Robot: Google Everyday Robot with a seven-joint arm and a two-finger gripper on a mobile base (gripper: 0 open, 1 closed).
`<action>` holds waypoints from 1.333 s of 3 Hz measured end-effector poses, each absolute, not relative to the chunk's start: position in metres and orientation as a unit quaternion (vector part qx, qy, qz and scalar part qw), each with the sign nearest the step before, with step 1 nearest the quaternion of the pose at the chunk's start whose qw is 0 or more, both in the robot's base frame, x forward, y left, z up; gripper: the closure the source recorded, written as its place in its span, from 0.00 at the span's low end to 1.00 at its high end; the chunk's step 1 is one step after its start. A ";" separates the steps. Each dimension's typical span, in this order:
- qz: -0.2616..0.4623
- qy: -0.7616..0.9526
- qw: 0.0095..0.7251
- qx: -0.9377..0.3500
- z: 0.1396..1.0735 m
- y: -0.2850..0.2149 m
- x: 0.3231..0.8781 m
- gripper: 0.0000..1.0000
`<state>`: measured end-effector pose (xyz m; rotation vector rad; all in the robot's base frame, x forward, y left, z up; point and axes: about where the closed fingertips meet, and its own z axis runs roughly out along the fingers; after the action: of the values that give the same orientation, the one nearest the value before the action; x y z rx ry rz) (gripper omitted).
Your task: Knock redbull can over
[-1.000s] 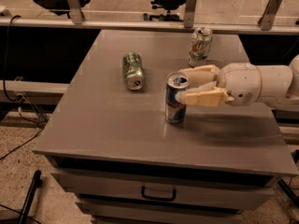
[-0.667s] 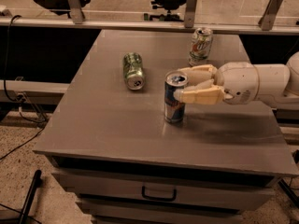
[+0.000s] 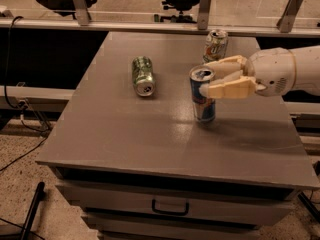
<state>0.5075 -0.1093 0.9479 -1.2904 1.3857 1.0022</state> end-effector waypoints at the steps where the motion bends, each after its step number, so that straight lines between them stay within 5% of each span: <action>1: 0.368 0.602 0.436 -0.559 0.953 -0.127 0.508 1.00; 4: 0.230 0.677 0.351 -0.604 0.949 -0.170 0.490 1.00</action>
Offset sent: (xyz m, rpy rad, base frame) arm -0.0140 -0.0792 0.0157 -0.4961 0.0436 -0.0521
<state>0.4898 -0.1701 0.9485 -1.5652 1.7538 0.5965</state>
